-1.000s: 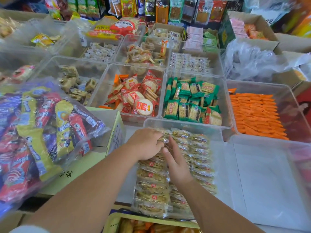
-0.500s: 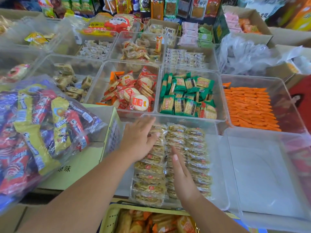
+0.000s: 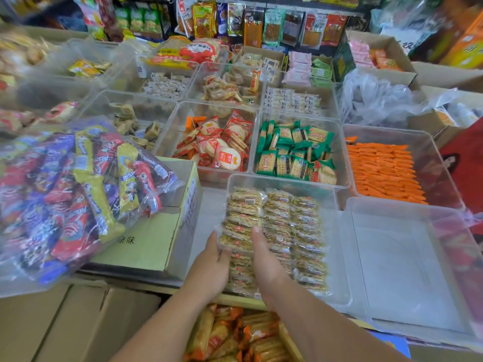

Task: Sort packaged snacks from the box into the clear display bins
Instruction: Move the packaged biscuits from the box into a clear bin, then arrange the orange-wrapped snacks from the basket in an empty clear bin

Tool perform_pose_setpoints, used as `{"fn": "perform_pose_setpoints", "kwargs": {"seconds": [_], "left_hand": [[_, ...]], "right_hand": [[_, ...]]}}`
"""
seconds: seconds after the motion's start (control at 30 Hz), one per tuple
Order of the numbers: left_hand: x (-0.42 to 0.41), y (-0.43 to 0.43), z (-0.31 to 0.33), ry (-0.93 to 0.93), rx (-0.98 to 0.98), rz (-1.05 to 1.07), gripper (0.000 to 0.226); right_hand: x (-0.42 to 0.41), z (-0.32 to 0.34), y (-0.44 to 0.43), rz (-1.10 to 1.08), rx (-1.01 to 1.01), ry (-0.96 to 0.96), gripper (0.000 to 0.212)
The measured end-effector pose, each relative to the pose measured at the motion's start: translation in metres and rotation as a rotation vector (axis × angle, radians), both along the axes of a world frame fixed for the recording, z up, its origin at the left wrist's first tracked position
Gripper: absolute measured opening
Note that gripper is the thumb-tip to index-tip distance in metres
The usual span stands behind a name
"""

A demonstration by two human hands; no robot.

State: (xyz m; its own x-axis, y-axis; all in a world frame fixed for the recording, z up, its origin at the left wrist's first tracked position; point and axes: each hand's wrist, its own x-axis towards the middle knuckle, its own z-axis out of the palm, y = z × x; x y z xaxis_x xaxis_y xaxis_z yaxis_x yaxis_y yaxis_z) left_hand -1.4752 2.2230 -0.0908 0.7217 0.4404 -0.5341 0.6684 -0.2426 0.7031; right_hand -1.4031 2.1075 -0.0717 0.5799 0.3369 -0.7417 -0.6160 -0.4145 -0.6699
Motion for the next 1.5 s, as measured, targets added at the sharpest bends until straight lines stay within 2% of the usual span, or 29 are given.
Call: {"fn": "perform_pose_setpoints", "kwargs": {"seconds": [0.1,0.17,0.23,0.3,0.37,0.4,0.47,0.57,0.67,0.77,0.9,1.0,1.07,1.2,1.23,1.37,1.43,1.5], "left_hand": [[-0.005,0.001,0.011,-0.007,0.067,-0.043,0.067],[-0.019,-0.002,0.022,-0.102,0.251,-0.025,0.066],[-0.043,-0.007,0.032,-0.245,0.384,0.005,0.058],[-0.072,-0.017,0.037,-0.339,0.431,-0.057,0.049],[-0.099,-0.032,0.034,-0.329,0.463,-0.191,0.046],[-0.11,-0.041,0.03,-0.295,0.469,-0.252,0.048],[-0.125,-0.057,0.019,-0.188,0.46,-0.338,0.061],[-0.134,-0.072,0.003,0.085,0.457,-0.401,0.087],[-0.131,-0.076,-0.009,0.267,0.453,-0.414,0.103],[-0.124,-0.079,-0.013,0.363,0.415,-0.391,0.113],[-0.121,-0.085,-0.02,0.428,0.435,-0.412,0.12],[-0.12,-0.089,-0.022,0.433,0.378,-0.378,0.115],[-0.122,-0.088,-0.022,0.427,0.356,-0.366,0.103],[-0.127,-0.086,-0.024,0.399,0.366,-0.325,0.052],[-0.128,-0.084,-0.025,0.398,0.383,-0.33,0.051],[-0.125,-0.075,-0.024,0.451,0.314,-0.434,0.094],[-0.128,-0.077,-0.023,0.486,0.287,-0.462,0.102],[-0.13,-0.08,-0.024,0.492,0.3,-0.452,0.099]], "right_hand": [[0.001,0.015,-0.013,0.014,-0.015,-0.024,0.08],[-0.001,0.024,-0.029,0.048,-0.055,-0.181,0.081],[-0.008,0.031,-0.051,0.128,-0.107,-0.432,0.083],[-0.02,0.035,-0.081,0.251,-0.134,-0.661,0.063],[-0.037,0.036,-0.112,0.368,-0.153,-0.744,0.038],[-0.047,0.036,-0.127,0.444,-0.175,-0.76,0.036],[-0.064,0.03,-0.152,0.67,-0.248,-0.754,0.048],[-0.08,0.012,-0.175,1.056,-0.381,-0.728,0.074],[-0.084,0.004,-0.172,1.24,-0.517,-0.773,0.1],[-0.084,-0.002,-0.16,1.349,-0.592,-0.76,0.113],[-0.085,-0.016,-0.155,1.377,-0.595,-0.691,0.119],[-0.083,-0.024,-0.157,1.37,-0.569,-0.65,0.117],[-0.083,-0.028,-0.159,1.349,-0.559,-0.674,0.112],[-0.089,-0.034,-0.155,1.258,-0.54,-0.766,0.086],[-0.089,-0.036,-0.153,1.218,-0.528,-0.766,0.083],[-0.084,-0.042,-0.15,1.164,-0.508,-0.685,0.095],[-0.085,-0.047,-0.15,1.162,-0.512,-0.638,0.11],[-0.089,-0.05,-0.15,1.159,-0.522,-0.605,0.122]]}}
